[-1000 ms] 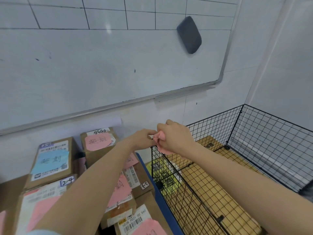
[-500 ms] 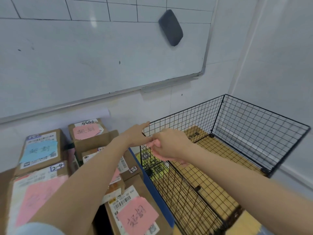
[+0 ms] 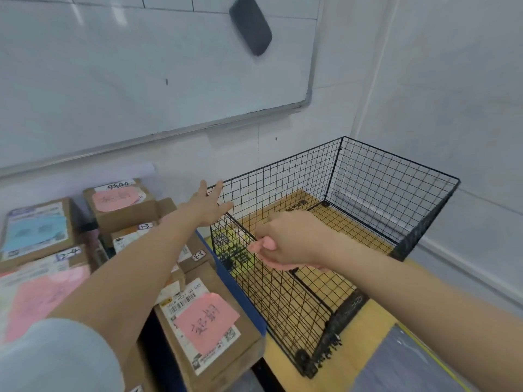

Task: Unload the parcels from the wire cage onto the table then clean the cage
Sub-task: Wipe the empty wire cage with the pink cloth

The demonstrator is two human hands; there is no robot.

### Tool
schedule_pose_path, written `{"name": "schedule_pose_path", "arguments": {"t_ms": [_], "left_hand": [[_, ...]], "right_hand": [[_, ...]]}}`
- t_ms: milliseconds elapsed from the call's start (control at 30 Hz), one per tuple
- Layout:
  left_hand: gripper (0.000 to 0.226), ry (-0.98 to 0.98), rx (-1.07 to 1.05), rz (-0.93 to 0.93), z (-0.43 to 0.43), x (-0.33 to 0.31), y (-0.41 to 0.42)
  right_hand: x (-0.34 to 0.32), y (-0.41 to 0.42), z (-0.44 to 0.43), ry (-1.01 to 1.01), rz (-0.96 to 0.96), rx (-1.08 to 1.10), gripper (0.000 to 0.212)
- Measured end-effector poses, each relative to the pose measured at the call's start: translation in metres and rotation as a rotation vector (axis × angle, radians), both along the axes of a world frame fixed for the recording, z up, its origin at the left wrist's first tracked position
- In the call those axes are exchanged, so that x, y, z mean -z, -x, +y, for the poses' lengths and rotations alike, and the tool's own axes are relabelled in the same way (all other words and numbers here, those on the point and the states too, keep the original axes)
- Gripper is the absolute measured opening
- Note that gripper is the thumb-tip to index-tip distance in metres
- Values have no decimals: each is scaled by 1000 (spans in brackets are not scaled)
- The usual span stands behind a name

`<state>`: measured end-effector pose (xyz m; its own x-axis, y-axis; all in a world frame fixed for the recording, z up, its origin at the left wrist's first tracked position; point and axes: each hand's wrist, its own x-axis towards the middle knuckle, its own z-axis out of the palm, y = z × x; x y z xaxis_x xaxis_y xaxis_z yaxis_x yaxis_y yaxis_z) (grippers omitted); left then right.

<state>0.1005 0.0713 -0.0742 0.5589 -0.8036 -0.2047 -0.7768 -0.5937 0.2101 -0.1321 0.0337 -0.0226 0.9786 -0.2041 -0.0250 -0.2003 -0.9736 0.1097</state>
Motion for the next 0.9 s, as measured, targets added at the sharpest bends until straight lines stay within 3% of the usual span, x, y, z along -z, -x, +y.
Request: {"name": "schedule_pose_path", "arguments": {"t_ms": [233,367,533,633,900], "left_hand": [[67,92,-87,-344,3,-7,35],[74,208,-207,-108,-5,-3,78],[82,90,-314,28,-11,1,120],[98,107,-405,37,-16,4,137],[92,227,-467,-71,-19,19,159]], "right_hand": [[-2,15,2,82,-15,-98,25],[3,18,-1,74,-72,-143,29],[-7,43,-1,3,-59,-290,23],[-2,64,-4,-39,8,-379,28],[16,84,-11,-160,-88,-452,22]]}}
